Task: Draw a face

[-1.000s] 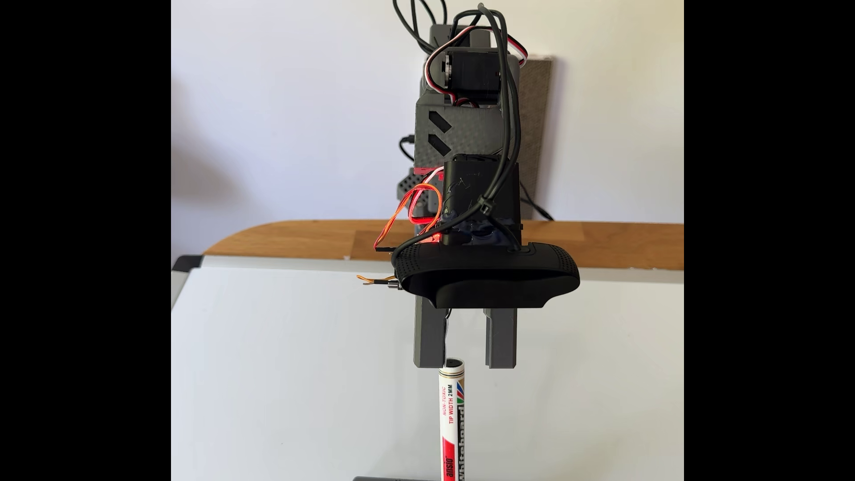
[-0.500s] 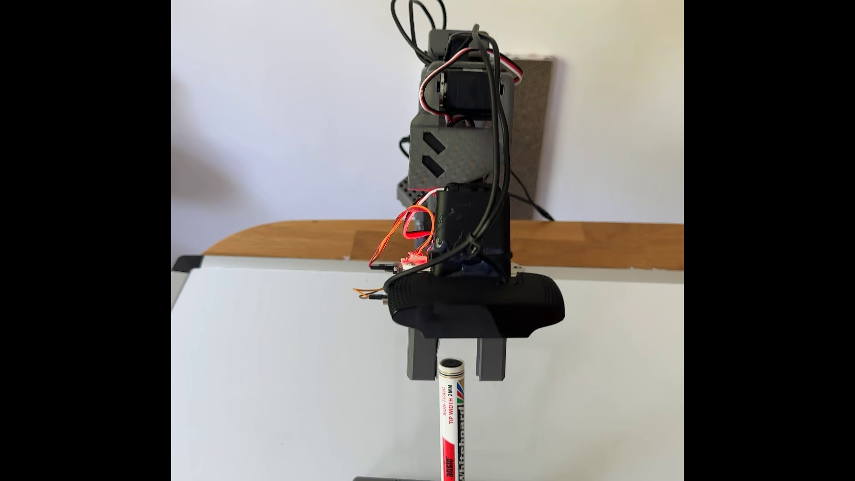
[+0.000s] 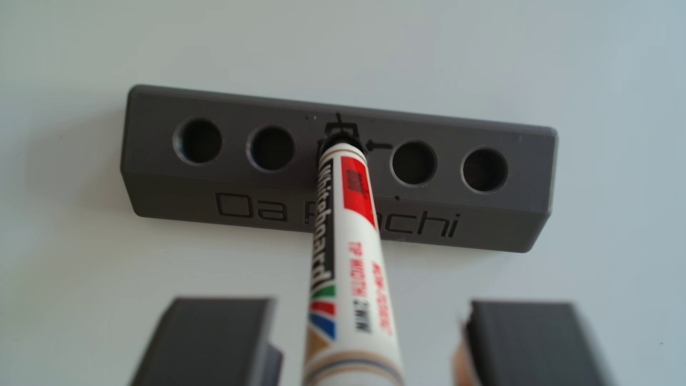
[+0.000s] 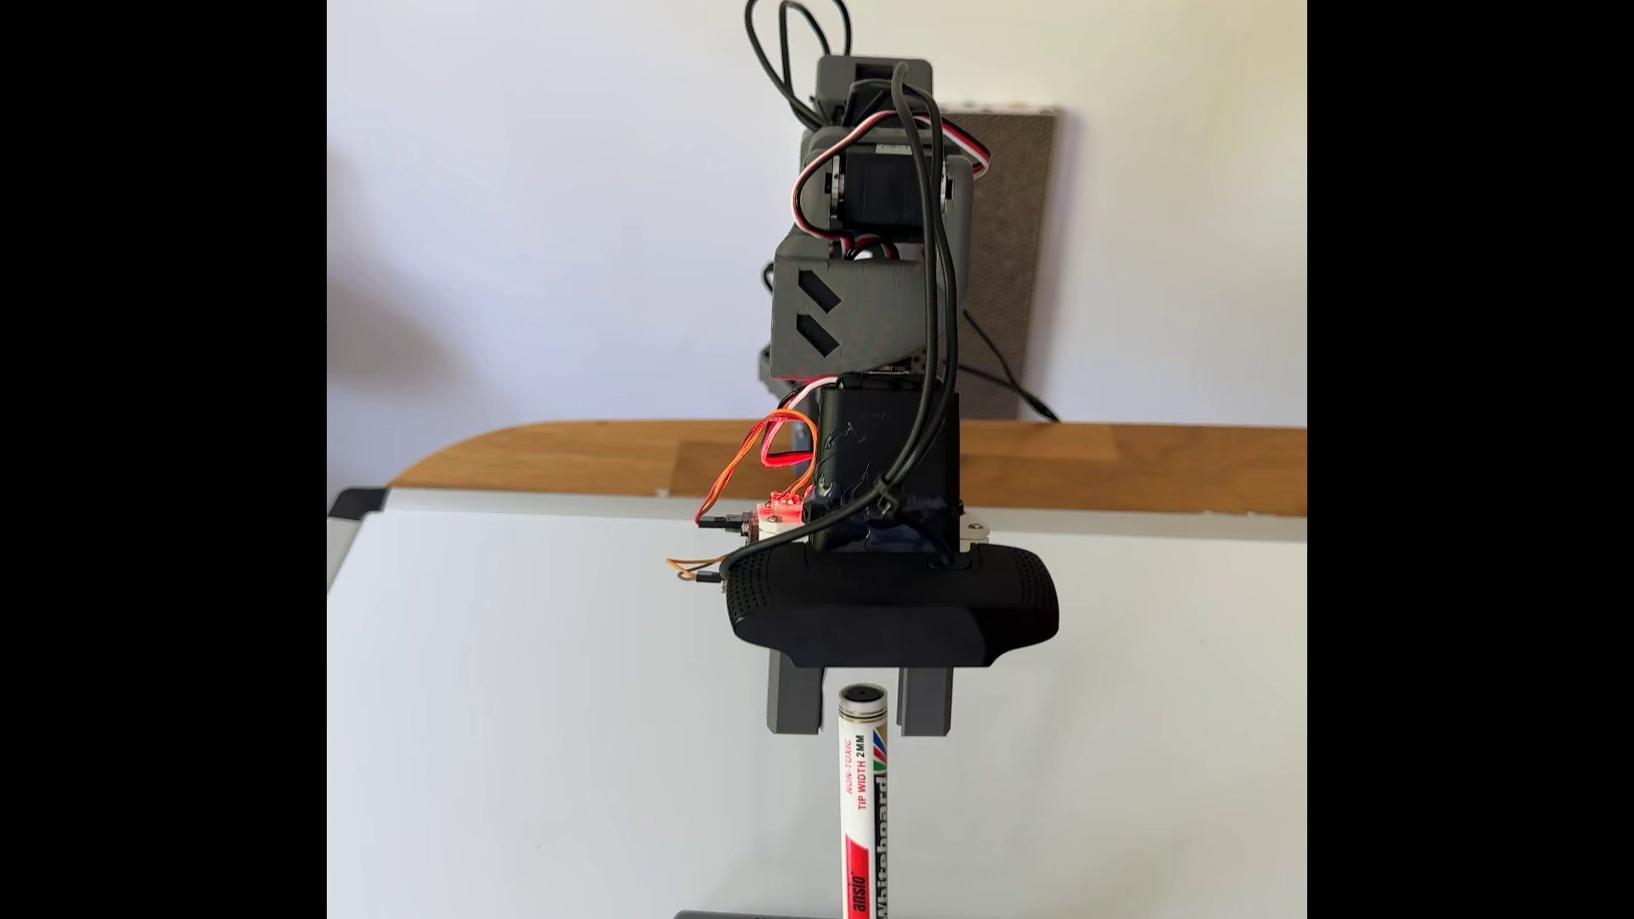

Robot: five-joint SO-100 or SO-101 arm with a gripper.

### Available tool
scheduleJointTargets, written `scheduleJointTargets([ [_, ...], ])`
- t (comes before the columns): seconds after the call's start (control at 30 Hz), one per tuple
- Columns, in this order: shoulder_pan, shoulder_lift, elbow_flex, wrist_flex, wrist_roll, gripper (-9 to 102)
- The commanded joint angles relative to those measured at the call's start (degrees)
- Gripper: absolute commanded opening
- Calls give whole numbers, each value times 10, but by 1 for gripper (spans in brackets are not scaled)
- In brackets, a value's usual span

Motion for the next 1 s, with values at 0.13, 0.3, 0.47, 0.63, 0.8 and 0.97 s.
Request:
scheduleJointTargets([
  [0.13,4,24,-6,-7,1,99],
  [0.3,4,25,-5,-4,1,99],
  [0.47,3,27,40,-11,1,99],
  [0.63,8,28,54,-19,2,99],
  [0.8,9,43,54,-24,2,99],
  [0.97,8,56,58,-34,2,99],
])
